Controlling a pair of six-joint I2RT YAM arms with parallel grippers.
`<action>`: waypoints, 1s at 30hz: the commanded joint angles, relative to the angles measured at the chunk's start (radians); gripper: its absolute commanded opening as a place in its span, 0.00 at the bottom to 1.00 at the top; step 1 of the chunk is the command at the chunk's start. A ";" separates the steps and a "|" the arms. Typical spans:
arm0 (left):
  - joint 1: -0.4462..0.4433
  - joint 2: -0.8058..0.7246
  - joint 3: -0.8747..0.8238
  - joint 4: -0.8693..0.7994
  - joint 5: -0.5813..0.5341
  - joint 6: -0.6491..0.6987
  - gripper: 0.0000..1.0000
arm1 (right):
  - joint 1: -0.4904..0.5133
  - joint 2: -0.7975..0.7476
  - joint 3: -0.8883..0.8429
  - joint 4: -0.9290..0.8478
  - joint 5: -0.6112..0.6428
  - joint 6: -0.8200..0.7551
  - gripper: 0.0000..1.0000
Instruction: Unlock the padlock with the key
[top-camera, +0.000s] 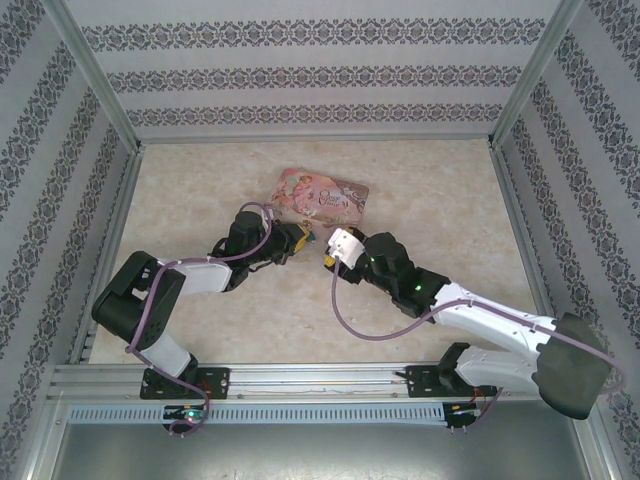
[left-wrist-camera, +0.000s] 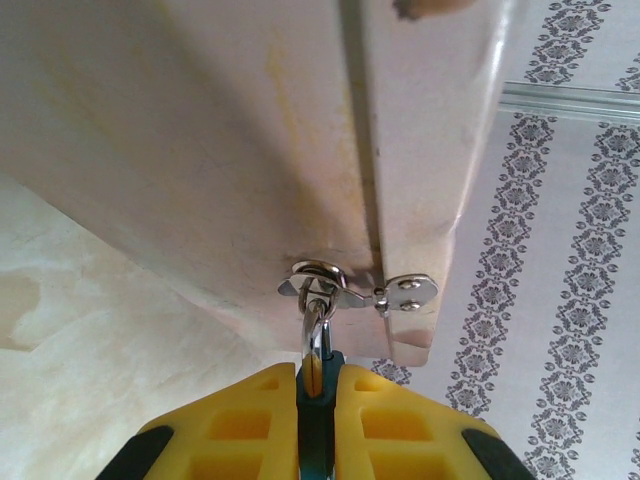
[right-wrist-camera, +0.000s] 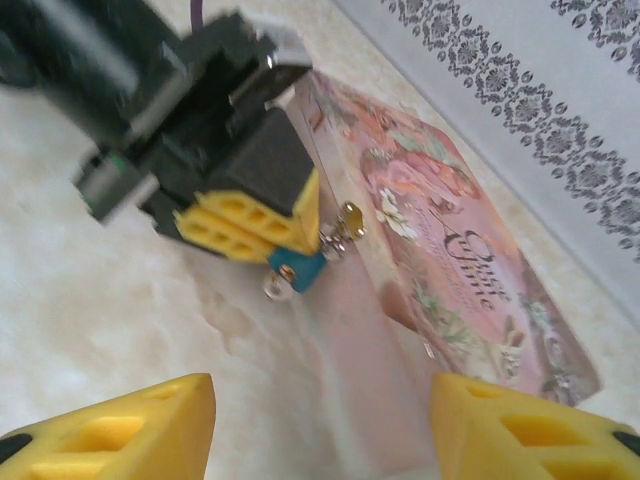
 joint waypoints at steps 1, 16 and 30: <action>-0.004 -0.040 0.017 0.019 0.008 0.007 0.12 | 0.013 0.037 0.048 -0.073 0.062 -0.283 0.64; -0.014 -0.046 0.019 0.016 0.019 -0.030 0.15 | -0.037 0.233 0.141 -0.043 -0.102 -0.464 0.73; -0.021 -0.043 0.028 0.016 0.011 -0.038 0.15 | -0.049 0.341 0.183 0.031 -0.124 -0.414 0.54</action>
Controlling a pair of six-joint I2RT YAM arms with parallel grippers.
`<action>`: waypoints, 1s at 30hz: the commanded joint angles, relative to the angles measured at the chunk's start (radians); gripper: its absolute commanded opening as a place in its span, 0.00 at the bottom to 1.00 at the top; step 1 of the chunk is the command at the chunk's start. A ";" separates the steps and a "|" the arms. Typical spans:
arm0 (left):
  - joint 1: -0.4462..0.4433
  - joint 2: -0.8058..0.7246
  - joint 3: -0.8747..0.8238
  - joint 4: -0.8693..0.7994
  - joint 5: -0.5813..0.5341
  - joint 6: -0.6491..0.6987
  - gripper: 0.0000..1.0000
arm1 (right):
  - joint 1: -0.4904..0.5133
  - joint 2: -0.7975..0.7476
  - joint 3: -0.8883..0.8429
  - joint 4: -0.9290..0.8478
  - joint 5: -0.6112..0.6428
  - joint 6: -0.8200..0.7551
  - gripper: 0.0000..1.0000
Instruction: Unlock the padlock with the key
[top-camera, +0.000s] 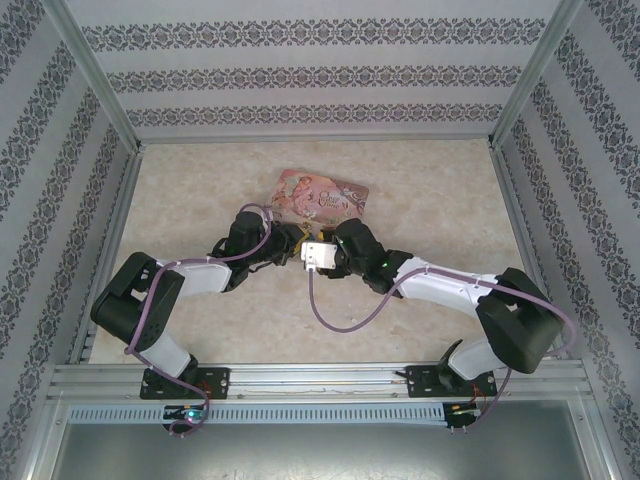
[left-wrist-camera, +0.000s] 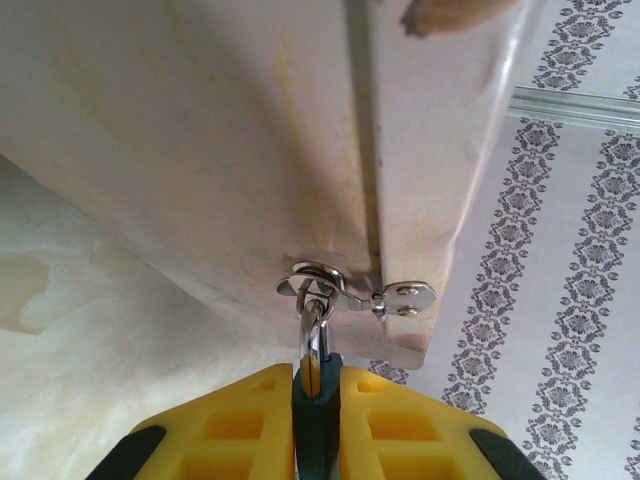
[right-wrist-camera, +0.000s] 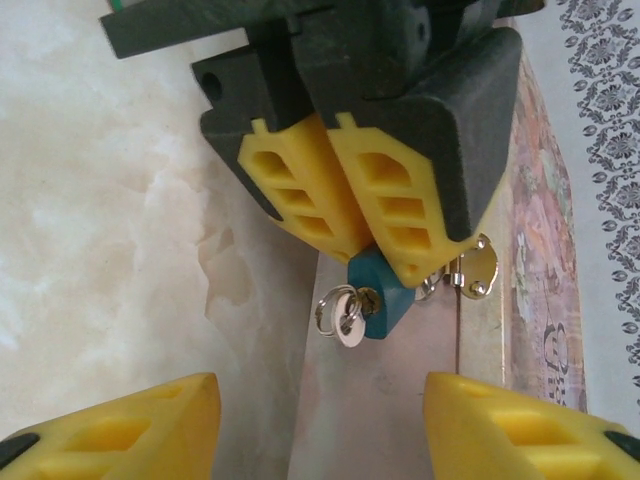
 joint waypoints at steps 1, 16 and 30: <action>-0.017 -0.035 0.029 0.037 0.010 -0.012 0.15 | -0.012 0.009 0.028 0.043 -0.026 0.028 0.51; -0.025 -0.013 0.038 0.055 0.008 -0.021 0.14 | -0.013 0.056 0.046 0.064 -0.017 0.043 0.31; -0.026 -0.002 0.042 0.068 0.008 -0.027 0.14 | -0.012 0.081 0.035 0.100 -0.006 0.087 0.22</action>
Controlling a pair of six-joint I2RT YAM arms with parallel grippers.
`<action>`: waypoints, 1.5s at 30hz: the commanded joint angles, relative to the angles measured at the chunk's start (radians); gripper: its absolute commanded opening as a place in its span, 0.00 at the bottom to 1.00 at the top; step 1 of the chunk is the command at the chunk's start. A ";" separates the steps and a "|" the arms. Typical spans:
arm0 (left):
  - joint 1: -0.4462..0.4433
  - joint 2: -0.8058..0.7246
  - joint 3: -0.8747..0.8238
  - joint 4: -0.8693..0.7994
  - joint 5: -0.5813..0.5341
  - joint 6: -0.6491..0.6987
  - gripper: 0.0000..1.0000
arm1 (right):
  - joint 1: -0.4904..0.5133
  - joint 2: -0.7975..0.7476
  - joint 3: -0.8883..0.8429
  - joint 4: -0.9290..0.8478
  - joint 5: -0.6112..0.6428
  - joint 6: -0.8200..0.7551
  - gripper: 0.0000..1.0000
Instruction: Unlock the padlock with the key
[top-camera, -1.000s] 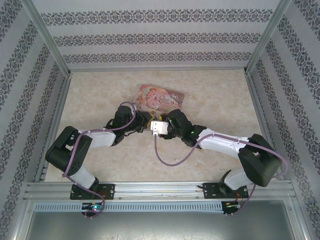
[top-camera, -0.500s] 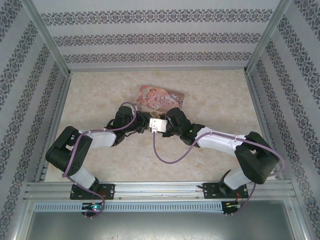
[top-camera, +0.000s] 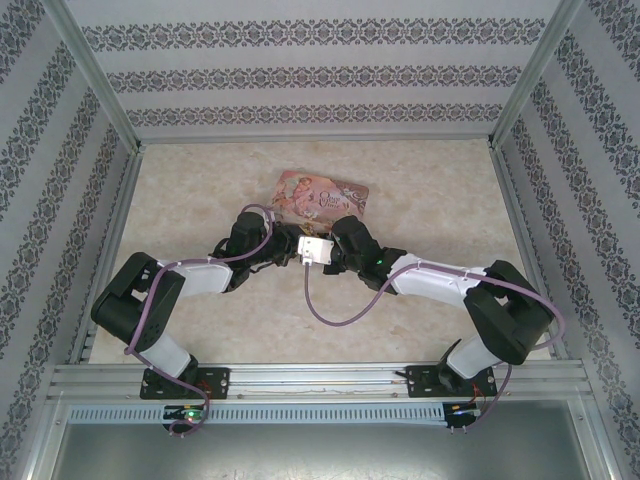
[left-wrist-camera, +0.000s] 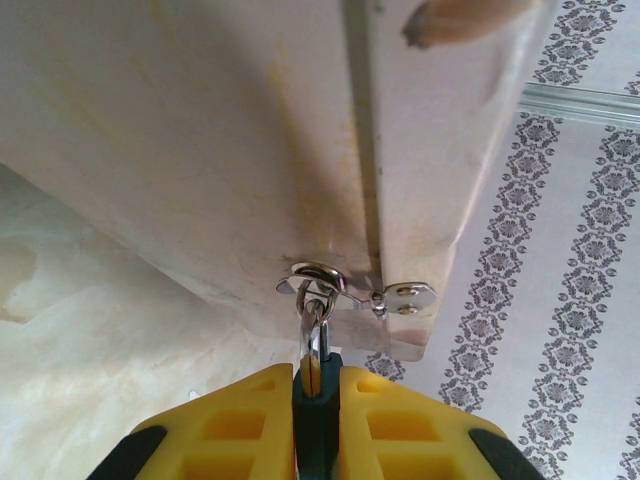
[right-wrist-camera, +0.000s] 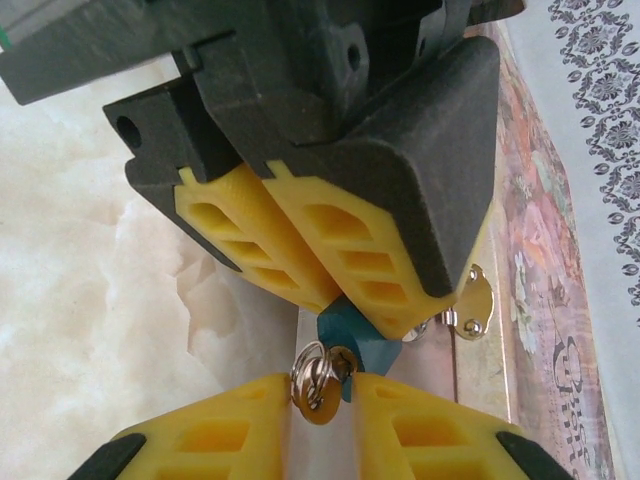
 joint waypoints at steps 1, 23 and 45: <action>-0.015 -0.001 0.040 0.068 0.006 -0.012 0.14 | -0.007 0.014 0.014 0.037 0.004 0.031 0.21; -0.025 0.012 0.049 0.071 0.005 -0.017 0.14 | 0.015 0.052 0.003 0.092 0.036 0.093 0.00; -0.033 0.021 0.021 0.097 -0.002 -0.023 0.14 | 0.049 0.056 -0.046 0.263 0.080 0.473 0.00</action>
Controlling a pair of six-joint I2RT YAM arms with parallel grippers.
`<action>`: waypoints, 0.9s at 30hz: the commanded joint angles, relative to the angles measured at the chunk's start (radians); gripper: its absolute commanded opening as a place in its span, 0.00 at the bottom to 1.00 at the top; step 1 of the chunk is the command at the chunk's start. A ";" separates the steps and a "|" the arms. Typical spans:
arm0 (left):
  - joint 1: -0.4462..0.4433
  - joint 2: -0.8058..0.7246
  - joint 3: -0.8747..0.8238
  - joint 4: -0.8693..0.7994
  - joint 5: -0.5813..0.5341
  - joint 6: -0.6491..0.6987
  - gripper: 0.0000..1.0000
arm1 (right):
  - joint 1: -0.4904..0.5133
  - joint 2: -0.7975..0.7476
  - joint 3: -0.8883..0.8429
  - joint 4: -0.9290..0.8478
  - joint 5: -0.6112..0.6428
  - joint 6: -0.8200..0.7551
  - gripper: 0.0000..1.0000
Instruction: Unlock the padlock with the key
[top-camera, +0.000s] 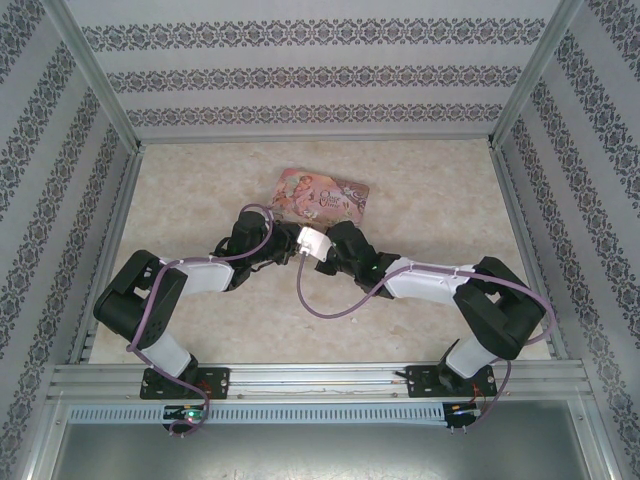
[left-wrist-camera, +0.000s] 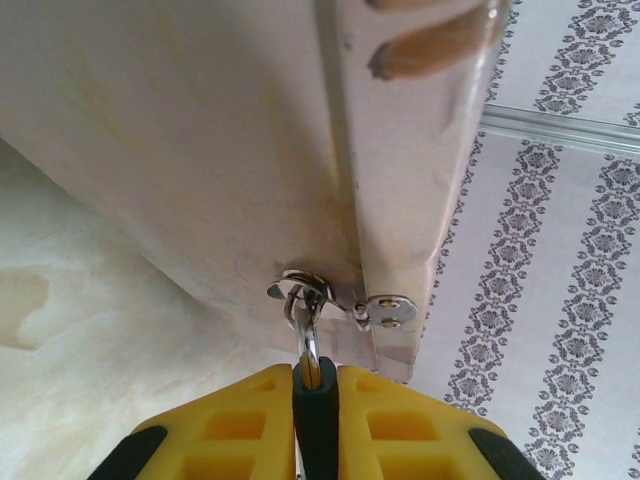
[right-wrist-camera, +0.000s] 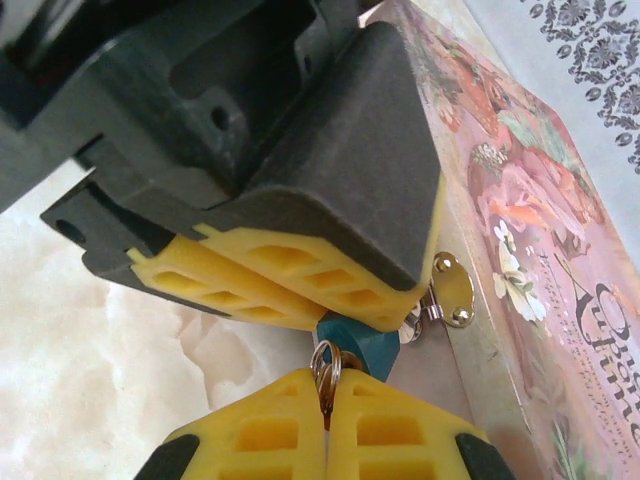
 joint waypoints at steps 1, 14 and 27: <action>-0.033 0.003 0.009 0.097 0.040 -0.003 0.14 | 0.018 0.016 -0.017 0.134 0.008 0.166 0.00; -0.050 0.026 -0.021 0.104 0.030 -0.001 0.14 | 0.022 0.056 -0.105 0.341 0.021 0.467 0.00; -0.065 0.039 -0.047 0.105 0.005 0.010 0.15 | 0.030 0.105 -0.195 0.473 0.015 0.545 0.00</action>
